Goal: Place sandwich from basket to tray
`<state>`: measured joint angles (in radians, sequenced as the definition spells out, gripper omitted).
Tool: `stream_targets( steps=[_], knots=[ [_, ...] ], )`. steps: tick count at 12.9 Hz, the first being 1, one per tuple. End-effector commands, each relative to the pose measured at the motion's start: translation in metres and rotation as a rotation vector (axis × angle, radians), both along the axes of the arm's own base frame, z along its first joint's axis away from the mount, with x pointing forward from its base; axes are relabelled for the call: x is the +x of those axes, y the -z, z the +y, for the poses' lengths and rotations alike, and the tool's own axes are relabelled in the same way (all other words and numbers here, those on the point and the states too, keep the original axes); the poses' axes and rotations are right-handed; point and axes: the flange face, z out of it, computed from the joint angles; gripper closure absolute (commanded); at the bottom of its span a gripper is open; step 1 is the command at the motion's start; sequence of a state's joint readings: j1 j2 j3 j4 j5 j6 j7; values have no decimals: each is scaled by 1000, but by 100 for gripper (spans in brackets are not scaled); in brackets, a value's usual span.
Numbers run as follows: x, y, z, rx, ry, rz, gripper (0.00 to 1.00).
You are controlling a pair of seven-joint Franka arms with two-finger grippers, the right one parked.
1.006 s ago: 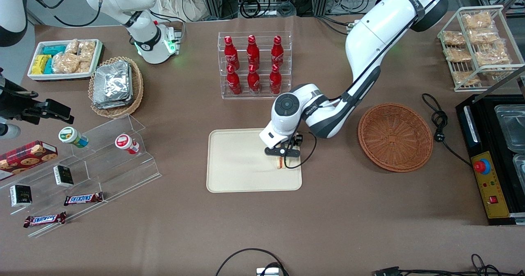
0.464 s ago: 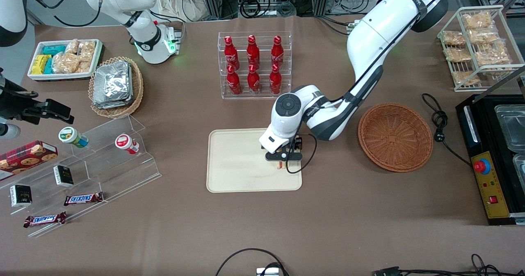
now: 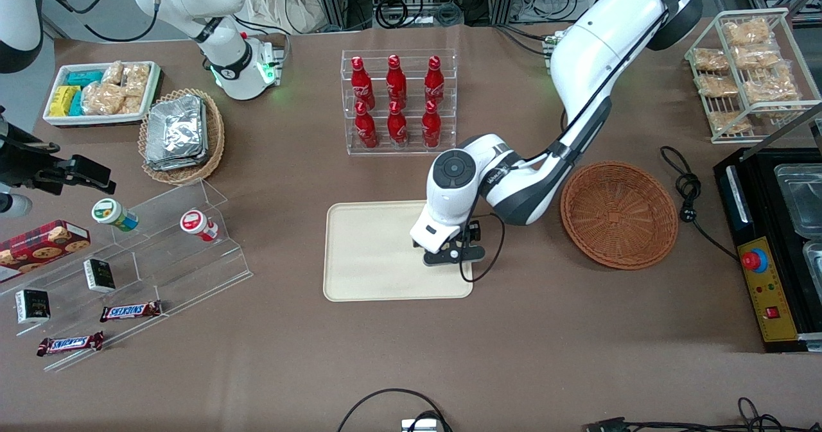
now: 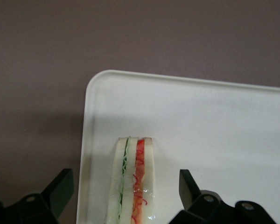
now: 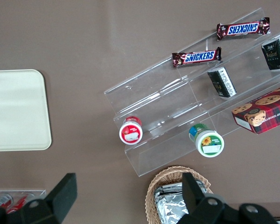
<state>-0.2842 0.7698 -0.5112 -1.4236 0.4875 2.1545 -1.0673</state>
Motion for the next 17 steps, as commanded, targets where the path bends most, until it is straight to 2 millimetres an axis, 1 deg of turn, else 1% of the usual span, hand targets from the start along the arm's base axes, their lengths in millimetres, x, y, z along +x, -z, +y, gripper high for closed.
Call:
stream_targets(
  steps=[1, 2, 3, 5, 7, 8, 9, 11, 12, 14, 15, 16, 17],
  knots=[
    [5, -32, 4, 50, -73, -16, 0],
    [6, -47, 10, 68, -86, -18, 0],
    [14, -61, 22, 83, -114, -13, 0],
    [27, -93, 38, 109, -156, -14, 0],
    [44, -121, 61, 122, -207, -10, 0],
    [48, -136, 70, 122, -222, -20, 0],
    [54, -146, 86, 113, -244, -11, 0],
    [59, -177, 109, 74, -231, -5, 0],
    [65, -185, 128, 67, -242, 8, 0],
    [67, -205, 147, 46, -234, 15, 0],
    [69, -211, 162, 49, -233, 24, 0],
    [69, -215, 171, 56, -212, 36, 0],
    [66, -219, 174, 64, -172, 40, 0]
  ],
)
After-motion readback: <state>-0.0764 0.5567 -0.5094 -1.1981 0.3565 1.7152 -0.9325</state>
